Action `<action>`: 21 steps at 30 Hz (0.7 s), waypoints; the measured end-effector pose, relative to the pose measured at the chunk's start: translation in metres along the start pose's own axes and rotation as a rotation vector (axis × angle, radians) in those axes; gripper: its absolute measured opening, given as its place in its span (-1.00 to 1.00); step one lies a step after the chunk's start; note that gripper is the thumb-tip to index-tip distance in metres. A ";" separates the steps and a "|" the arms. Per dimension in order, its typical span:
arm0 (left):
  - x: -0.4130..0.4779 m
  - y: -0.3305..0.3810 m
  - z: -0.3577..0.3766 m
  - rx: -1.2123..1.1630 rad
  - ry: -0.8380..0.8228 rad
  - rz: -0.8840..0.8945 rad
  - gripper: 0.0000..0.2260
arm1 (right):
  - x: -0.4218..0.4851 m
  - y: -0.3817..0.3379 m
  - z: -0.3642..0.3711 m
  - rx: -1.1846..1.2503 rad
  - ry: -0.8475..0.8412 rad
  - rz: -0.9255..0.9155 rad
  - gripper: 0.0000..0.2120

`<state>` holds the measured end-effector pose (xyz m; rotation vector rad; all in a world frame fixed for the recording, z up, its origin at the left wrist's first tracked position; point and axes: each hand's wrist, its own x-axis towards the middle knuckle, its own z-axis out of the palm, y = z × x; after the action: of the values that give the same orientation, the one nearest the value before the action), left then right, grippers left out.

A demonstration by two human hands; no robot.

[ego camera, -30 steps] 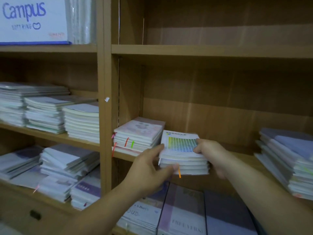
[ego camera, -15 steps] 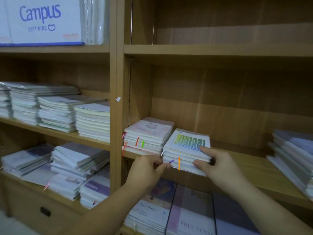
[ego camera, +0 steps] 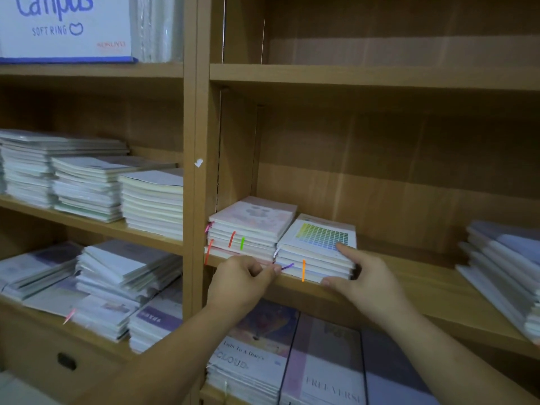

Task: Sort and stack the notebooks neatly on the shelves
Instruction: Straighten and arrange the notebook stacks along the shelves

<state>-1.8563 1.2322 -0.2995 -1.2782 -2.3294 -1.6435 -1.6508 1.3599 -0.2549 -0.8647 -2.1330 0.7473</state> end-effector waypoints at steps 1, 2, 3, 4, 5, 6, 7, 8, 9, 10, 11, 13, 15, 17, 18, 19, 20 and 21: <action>0.000 0.000 0.001 -0.001 0.003 -0.001 -0.54 | 0.000 0.001 0.001 -0.004 -0.007 0.004 -0.24; 0.001 0.000 0.001 -0.011 0.003 0.002 -0.56 | 0.000 0.003 0.002 -0.009 -0.010 0.001 -0.25; 0.001 0.000 0.002 -0.028 -0.004 0.009 -0.59 | 0.000 0.004 0.002 -0.024 -0.023 -0.001 -0.25; 0.000 0.002 0.004 -0.049 -0.011 0.021 -0.62 | 0.000 0.004 0.002 -0.046 -0.031 -0.002 -0.25; -0.001 0.005 0.005 -0.060 -0.014 0.036 -0.66 | 0.000 0.004 0.002 -0.085 -0.039 0.001 -0.25; -0.003 0.009 0.007 -0.064 -0.011 0.057 -0.69 | 0.000 0.005 0.003 -0.118 -0.038 -0.010 -0.24; -0.006 0.015 0.009 -0.063 -0.010 0.081 -0.72 | 0.000 0.005 0.003 -0.132 -0.052 -0.015 -0.20; -0.009 0.023 0.010 -0.059 -0.016 0.105 -0.73 | 0.001 0.005 0.001 -0.102 -0.081 -0.015 -0.17; -0.012 0.031 0.012 -0.053 -0.030 0.131 -0.75 | 0.001 0.002 -0.002 -0.053 -0.120 -0.003 -0.14; -0.016 0.041 0.014 -0.051 -0.053 0.159 -0.77 | 0.001 -0.002 -0.008 -0.022 -0.153 0.013 -0.15; -0.019 0.053 0.018 -0.055 -0.080 0.189 -0.79 | 0.001 -0.005 -0.018 -0.027 -0.150 0.027 -0.22; -0.022 0.080 0.031 -0.087 -0.136 0.232 -0.82 | 0.000 -0.009 -0.045 -0.145 -0.083 0.017 -0.48; -0.024 0.112 0.053 -0.143 -0.196 0.257 -0.85 | -0.005 -0.011 -0.079 -0.265 -0.021 0.009 -0.65; -0.023 0.145 0.078 -0.200 -0.246 0.275 -0.90 | -0.012 -0.011 -0.114 -0.342 0.026 -0.002 -0.65; -0.025 0.162 0.091 -0.251 -0.288 0.269 -0.89 | -0.016 -0.008 -0.132 -0.378 0.051 -0.011 -0.68; -0.025 0.175 0.103 -0.299 -0.338 0.253 -0.88 | -0.021 -0.006 -0.152 -0.430 0.074 -0.022 -0.72; -0.028 0.189 0.115 -0.332 -0.390 0.235 -0.90 | -0.027 -0.002 -0.174 -0.466 0.103 -0.026 -0.75; -0.030 0.201 0.126 -0.351 -0.434 0.213 -0.94 | -0.034 0.002 -0.197 -0.492 0.145 -0.023 -0.77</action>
<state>-1.6593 1.3360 -0.2133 -2.0569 -2.0461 -1.9153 -1.4793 1.3826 -0.1541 -1.1044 -2.2220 0.1337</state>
